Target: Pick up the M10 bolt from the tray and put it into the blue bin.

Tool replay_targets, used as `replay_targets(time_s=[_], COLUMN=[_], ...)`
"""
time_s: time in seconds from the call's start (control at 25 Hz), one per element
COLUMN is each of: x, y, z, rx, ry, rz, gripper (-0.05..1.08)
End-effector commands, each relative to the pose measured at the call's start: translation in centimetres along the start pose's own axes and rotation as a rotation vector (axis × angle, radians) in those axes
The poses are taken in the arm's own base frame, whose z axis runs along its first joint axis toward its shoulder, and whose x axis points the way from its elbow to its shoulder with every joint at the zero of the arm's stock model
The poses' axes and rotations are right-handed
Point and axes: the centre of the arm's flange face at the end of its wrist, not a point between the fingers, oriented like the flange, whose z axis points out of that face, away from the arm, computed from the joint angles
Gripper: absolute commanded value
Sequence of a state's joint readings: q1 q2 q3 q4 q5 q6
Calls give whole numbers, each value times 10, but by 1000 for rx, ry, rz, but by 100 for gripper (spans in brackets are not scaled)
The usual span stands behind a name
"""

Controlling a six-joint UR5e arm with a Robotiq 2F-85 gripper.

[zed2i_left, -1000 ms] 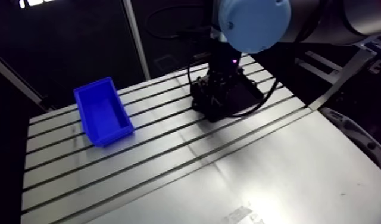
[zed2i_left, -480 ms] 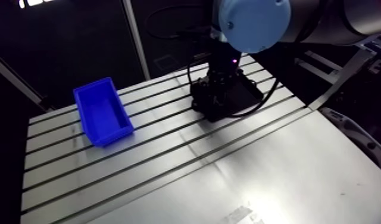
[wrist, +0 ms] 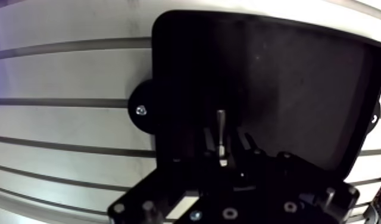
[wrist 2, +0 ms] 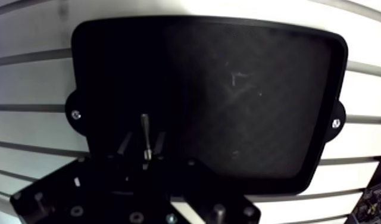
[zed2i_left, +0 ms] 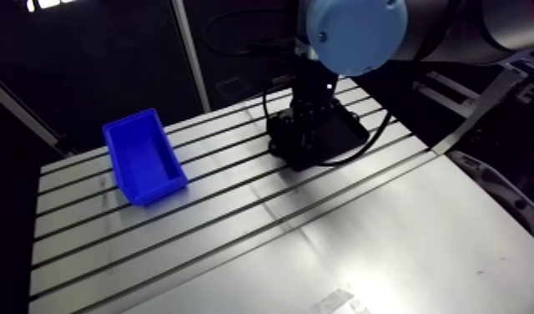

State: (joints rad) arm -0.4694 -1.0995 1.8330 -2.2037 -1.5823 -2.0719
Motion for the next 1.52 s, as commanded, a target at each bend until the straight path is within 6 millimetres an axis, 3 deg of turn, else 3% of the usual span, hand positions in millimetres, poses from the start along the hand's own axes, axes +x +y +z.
replay_targets(time_s=[0.04, 0.8, 1.16, 1.52], x=[0, 1, 0, -11], y=[0, 1, 6, 4], z=[2, 1, -26, -70], rx=[2, 2, -51, -73], ry=[-3, -1, 17, 19], rz=[-1, -10, -11, -57], gripper=[75, 87, 98, 104])
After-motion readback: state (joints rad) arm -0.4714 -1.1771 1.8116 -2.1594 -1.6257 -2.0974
